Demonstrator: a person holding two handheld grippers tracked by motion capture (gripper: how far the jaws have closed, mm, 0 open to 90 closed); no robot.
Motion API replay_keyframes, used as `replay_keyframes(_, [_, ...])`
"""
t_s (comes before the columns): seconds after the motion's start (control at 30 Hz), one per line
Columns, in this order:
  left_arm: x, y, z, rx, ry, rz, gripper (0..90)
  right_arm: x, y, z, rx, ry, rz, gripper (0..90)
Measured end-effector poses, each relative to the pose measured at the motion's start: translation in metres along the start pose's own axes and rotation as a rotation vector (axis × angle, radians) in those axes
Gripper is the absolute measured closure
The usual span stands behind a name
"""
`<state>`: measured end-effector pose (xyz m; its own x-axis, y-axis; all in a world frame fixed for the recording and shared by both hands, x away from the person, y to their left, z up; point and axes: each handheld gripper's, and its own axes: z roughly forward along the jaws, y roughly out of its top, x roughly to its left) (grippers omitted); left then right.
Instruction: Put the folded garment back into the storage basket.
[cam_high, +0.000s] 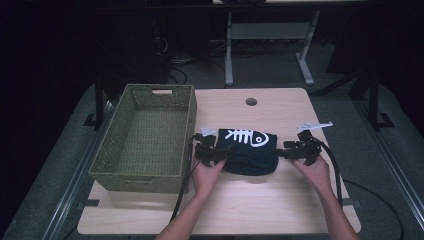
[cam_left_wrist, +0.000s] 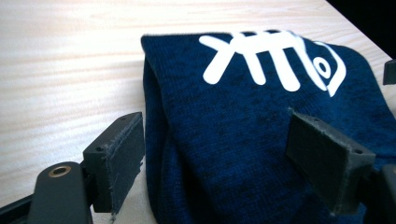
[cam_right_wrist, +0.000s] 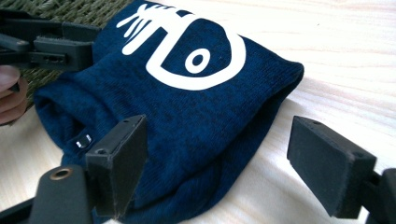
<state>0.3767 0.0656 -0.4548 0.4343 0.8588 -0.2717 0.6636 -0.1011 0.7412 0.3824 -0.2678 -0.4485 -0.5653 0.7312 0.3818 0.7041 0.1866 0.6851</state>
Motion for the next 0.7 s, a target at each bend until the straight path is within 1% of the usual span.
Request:
replay_keyframes(0.07, [0.0,-0.001,0.002,0.008,0.002,-0.015,19.5,-0.002,0.001,0.008,0.012,-0.002,0.014,20.3])
replay_keyframes(0.1, [0.001,-0.001,0.003,0.014,0.0,-0.01,19.5,-0.003,0.0,0.01,0.013,0.0,0.019,20.3])
replay_keyframes(0.17, [0.002,-0.003,0.006,0.027,0.004,-0.017,19.5,-0.004,0.0,0.013,0.019,-0.001,0.023,20.4])
replay_keyframes(0.27, [0.006,-0.006,0.01,0.045,-0.014,-0.055,19.9,-0.005,-0.002,0.021,0.039,-0.006,0.033,20.8])
replay_keyframes(0.33, [0.009,-0.008,0.012,0.052,-0.032,-0.084,19.9,-0.005,-0.003,0.025,0.045,-0.013,0.027,21.2])
replay_keyframes(0.37, [0.009,-0.009,0.013,0.049,-0.038,-0.091,19.9,-0.005,-0.004,0.026,0.049,-0.011,0.032,21.6])
replay_keyframes(0.43, [0.009,-0.01,0.013,0.046,-0.036,-0.083,20.2,-0.004,-0.004,0.029,0.052,-0.017,0.03,22.3])
replay_keyframes(0.47, [0.009,-0.01,0.013,0.046,-0.036,-0.083,21.6,-0.003,-0.005,0.031,0.056,-0.018,0.038,23.2])
replay_keyframes(0.53, [0.007,-0.01,0.013,0.049,-0.039,-0.074,22.9,-0.003,-0.005,0.032,0.053,-0.02,0.033,24.2])
replay_keyframes(0.6, [0.007,-0.01,0.013,0.05,-0.052,-0.075,24.6,-0.001,-0.005,0.033,0.049,-0.02,0.027,26.8])
replay_keyframes(0.63, [0.007,-0.011,0.013,0.05,-0.062,-0.077,27.3,0.0,-0.005,0.034,0.051,-0.02,0.024,28.3])
replay_keyframes(0.7, [0.005,-0.011,0.013,0.054,-0.071,-0.067,32.1,0.002,-0.005,0.035,0.048,-0.026,0.021,32.7])
